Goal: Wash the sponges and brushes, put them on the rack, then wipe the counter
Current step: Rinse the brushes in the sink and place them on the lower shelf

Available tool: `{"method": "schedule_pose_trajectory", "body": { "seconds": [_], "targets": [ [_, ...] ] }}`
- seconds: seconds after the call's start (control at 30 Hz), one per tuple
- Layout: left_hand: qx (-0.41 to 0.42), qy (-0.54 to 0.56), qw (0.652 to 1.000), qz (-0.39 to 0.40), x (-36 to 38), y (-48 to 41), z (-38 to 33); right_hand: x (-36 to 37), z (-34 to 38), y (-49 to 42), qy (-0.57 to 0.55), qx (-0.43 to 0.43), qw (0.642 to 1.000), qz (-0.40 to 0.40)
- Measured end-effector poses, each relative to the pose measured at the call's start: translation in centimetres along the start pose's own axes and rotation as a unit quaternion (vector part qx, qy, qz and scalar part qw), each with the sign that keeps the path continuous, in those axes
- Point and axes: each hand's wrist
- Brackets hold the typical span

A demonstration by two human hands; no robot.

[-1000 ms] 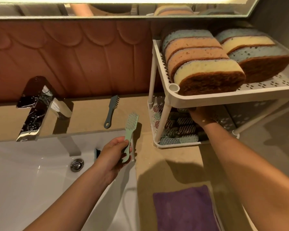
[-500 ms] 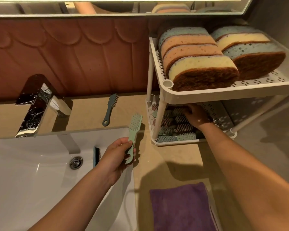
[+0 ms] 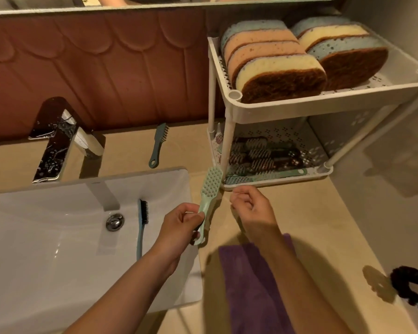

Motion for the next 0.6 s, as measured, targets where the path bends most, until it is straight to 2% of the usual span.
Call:
{"method": "schedule_pose_trajectory", "body": {
  "seconds": [0.13,0.23,0.3,0.37,0.4,0.47,0.53,0.6],
  "targets": [
    [0.104,-0.075,0.992,0.015,0.4,0.9,0.6,1.6,0.0,1.6,-0.057,0.042,0.997,0.016],
    [0.206,-0.19,0.959,0.03,0.9,0.8,0.7,2.1,0.2,2.0,-0.091,0.03,0.994,-0.046],
    [0.225,-0.219,0.947,0.066,1.2,0.7,0.3,2.3,-0.2,1.8,-0.094,0.035,0.991,-0.086],
    [0.235,-0.247,0.934,0.108,1.9,0.4,-0.5,1.8,-0.3,1.6,-0.144,0.052,0.981,-0.118],
    [0.255,-0.261,0.925,0.106,2.1,-0.1,-0.9,1.4,-0.3,1.3,-0.174,0.065,0.974,-0.129],
    [0.28,-0.253,0.924,0.054,2.7,-1.2,-1.8,0.2,-0.2,0.8,-0.209,0.088,0.964,-0.135],
    [0.284,-0.212,0.935,0.008,3.5,-2.3,-2.9,-1.0,-0.5,-0.1,-0.181,0.108,0.968,-0.133],
    [0.308,-0.188,0.933,0.013,4.7,-3.4,-4.0,-2.1,-1.2,-1.4,-0.149,0.126,0.972,-0.127]
  ]
}}
Point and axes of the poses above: each hand's wrist, its own y-axis away from the middle knuckle, its own x-axis out of the palm, z = x × y, and after that the axes turned 10 degrees about y, right-handed
